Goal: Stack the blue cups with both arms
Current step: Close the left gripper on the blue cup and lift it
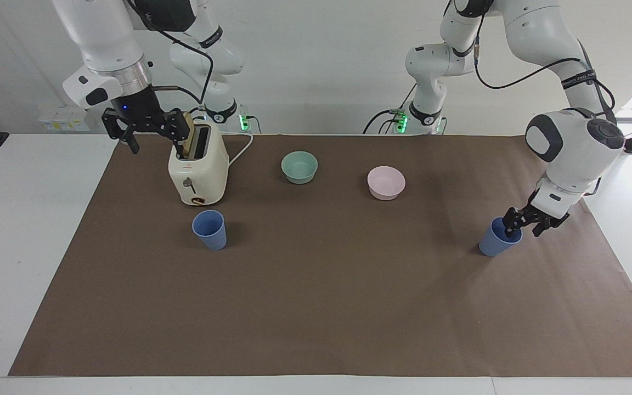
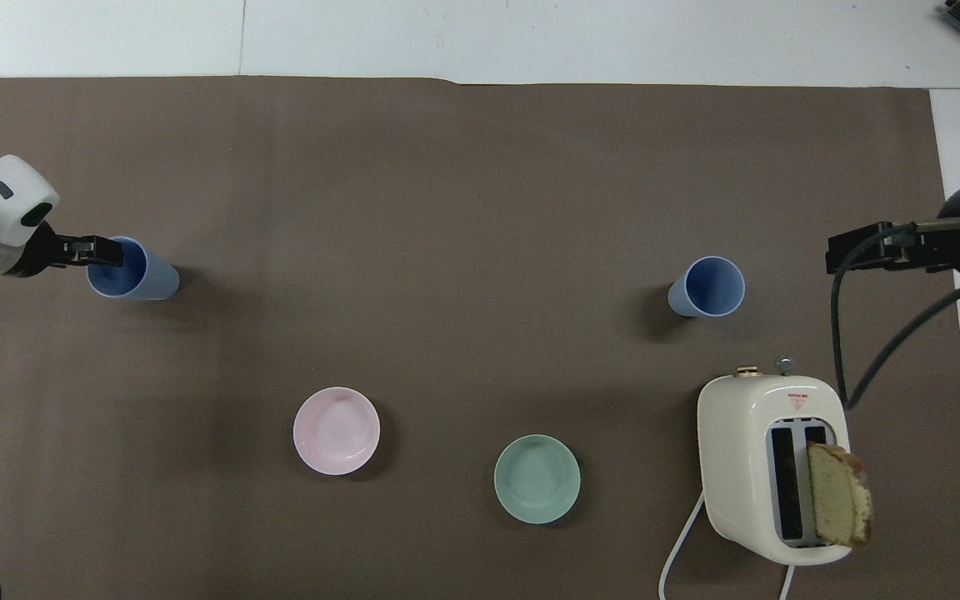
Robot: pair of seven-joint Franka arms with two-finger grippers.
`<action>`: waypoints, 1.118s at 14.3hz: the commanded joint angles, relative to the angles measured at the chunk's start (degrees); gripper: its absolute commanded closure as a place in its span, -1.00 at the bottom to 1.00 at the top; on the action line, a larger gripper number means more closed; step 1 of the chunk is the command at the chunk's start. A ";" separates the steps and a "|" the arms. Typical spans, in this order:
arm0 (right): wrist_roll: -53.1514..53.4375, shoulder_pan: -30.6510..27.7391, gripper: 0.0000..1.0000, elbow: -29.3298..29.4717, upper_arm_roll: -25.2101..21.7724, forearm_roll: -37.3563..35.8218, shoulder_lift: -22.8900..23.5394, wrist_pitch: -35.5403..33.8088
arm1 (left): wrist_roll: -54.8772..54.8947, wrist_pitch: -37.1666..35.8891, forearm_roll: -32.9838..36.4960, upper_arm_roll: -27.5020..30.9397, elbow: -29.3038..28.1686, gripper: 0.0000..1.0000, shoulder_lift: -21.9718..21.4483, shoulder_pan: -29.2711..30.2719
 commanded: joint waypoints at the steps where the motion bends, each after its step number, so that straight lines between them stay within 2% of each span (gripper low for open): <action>1: 0.42 -0.80 -1.00 -1.40 0.47 0.13 -1.11 1.00 | 0.40 1.45 -0.86 -0.42 -3.53 -0.15 -2.06 0.71; 2: 0.42 -0.80 -1.00 -1.40 0.47 0.13 -1.11 1.00 | 0.49 1.28 -0.86 -0.42 -3.45 0.19 -2.07 0.63; 6: 0.42 -0.71 -1.00 -1.40 0.47 0.13 -1.11 1.08 | 0.05 0.75 -0.77 -0.33 -2.39 1.00 -1.71 -0.25; 8: 0.42 -0.71 -1.00 -1.40 0.47 0.13 -1.11 1.00 | -0.91 0.22 -0.77 -0.59 -1.17 1.00 -2.24 -0.43; 11: 0.42 -0.80 -1.00 -1.40 0.47 0.13 -1.11 1.00 | -1.70 -5.30 -0.77 -1.12 1.12 1.00 -4.87 -1.82; 16: 0.42 -0.80 -1.00 -1.40 0.47 0.13 -1.10 1.08 | -16.44 -4.70 -0.77 -1.21 0.95 1.00 -5.84 -12.01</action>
